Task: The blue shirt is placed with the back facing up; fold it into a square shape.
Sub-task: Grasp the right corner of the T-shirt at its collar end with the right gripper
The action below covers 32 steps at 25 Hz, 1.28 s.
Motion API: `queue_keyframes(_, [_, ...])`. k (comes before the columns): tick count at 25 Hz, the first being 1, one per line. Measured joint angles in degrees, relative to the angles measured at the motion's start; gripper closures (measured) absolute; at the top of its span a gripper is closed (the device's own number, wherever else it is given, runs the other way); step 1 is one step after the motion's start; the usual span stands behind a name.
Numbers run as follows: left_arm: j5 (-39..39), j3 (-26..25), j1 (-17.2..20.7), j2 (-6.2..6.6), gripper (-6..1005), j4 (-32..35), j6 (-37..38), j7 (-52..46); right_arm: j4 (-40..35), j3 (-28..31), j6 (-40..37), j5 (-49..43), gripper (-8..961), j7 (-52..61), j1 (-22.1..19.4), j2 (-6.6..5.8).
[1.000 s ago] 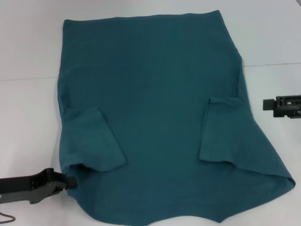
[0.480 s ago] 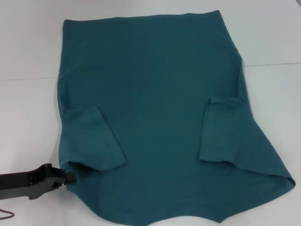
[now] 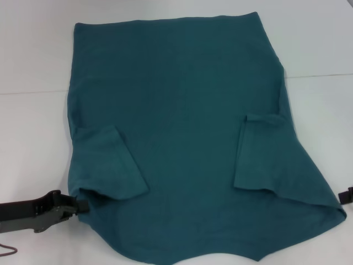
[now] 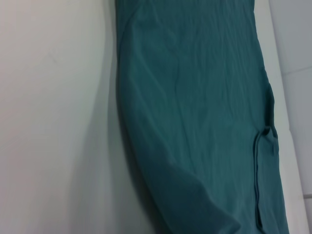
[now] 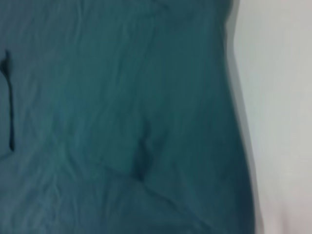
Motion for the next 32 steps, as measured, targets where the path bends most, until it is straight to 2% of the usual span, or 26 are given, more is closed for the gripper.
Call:
queue_keyframes(12, [0.0,0.0,0.4,-0.15,979,-0.1,-0.1,0.0,0.0,-4.5,3.6,-0.5,193,-0.3,1.4,2.20])
queue_keyframes(32, [0.0,0.0,0.4,-0.18,978,0.0,-0.2,0.2,0.3,-8.7,3.9,-0.4,193,1.1,2.7,3.45])
